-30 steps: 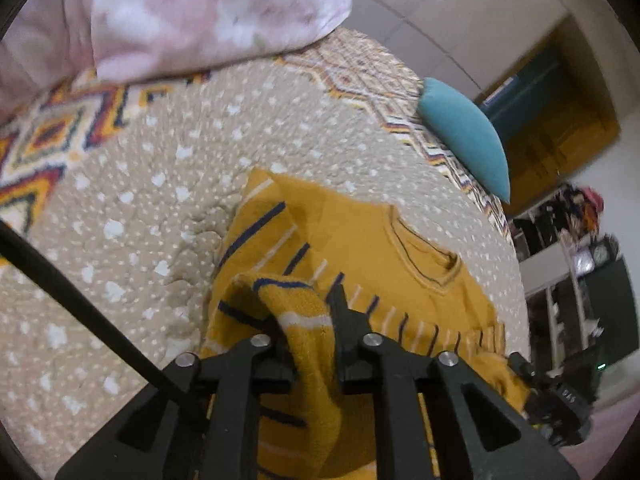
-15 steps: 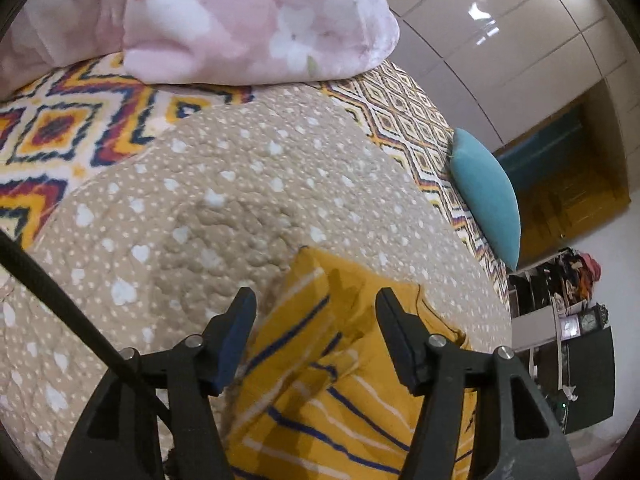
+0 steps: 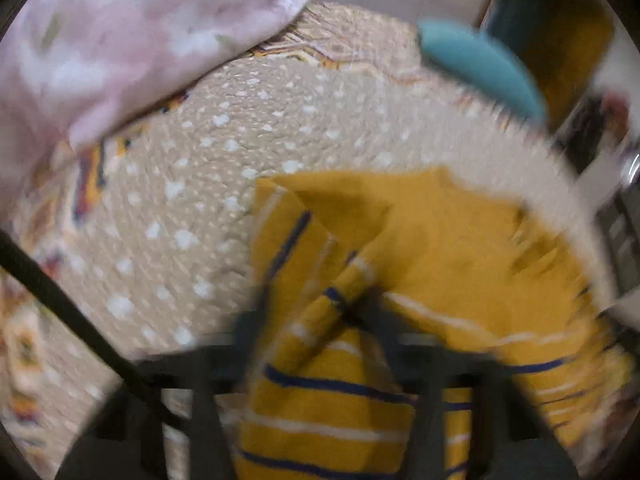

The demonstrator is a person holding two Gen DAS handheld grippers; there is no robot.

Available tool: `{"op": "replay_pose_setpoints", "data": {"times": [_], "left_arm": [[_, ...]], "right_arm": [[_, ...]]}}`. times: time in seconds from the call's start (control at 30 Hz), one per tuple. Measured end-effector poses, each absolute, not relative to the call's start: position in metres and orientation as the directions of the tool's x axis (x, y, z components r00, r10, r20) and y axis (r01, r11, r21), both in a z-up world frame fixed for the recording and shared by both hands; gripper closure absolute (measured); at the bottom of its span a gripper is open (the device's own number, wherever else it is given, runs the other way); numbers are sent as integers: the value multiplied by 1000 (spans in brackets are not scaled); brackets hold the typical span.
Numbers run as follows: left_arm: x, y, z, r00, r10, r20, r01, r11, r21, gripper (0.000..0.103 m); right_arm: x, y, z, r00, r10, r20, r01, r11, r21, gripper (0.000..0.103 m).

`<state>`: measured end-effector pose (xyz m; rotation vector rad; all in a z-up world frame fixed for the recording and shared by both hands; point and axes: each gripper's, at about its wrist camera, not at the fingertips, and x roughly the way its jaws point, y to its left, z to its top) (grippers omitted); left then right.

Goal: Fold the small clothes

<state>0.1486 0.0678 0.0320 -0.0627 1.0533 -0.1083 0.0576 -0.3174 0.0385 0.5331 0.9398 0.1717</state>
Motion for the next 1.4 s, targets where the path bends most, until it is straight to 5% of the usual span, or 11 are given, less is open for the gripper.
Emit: {"op": "replay_pose_setpoints", "data": {"times": [0.33,0.5,0.67,0.83,1.03,1.1,1.17,1.2,1.23,1.27,1.4], "left_arm": [[153,100,29,491,-178,-853,-65,969,-239,86],[142,108,33,494,-210,-844,-60,960,-274,82],[125,119,42,515,-249,-820,-52,946,-320,81],[90,126,48,533,-282,-798,-27,937,-349,60],[48,129,36,528,-374,-762,15,902,-432,34],[37,125,29,519,-393,-759,33,897,-442,32],[31,119,20,492,-397,-775,48,901,-431,34],[30,114,18,475,-348,-808,58,929,-366,59],[31,111,18,469,-305,-829,67,948,-311,76],[32,112,20,467,-281,-839,62,956,-285,77],[26,132,36,511,-185,-840,-49,969,-243,81]], "right_arm": [[72,-291,52,596,238,-767,8,953,302,32],[125,-275,21,480,69,-875,70,991,116,34],[134,-329,29,521,160,-838,255,908,332,37],[94,-343,56,574,48,-817,247,942,228,34],[25,-335,67,572,237,-785,85,935,344,34],[0,-325,59,562,286,-776,37,928,370,34],[-15,-315,46,543,314,-779,11,925,380,34],[-20,-309,37,520,332,-787,-9,923,384,46],[-22,-304,28,493,360,-792,-28,917,399,85],[-24,-303,24,480,363,-799,-23,915,402,93],[-31,-333,26,546,140,-826,163,949,269,91]]}}
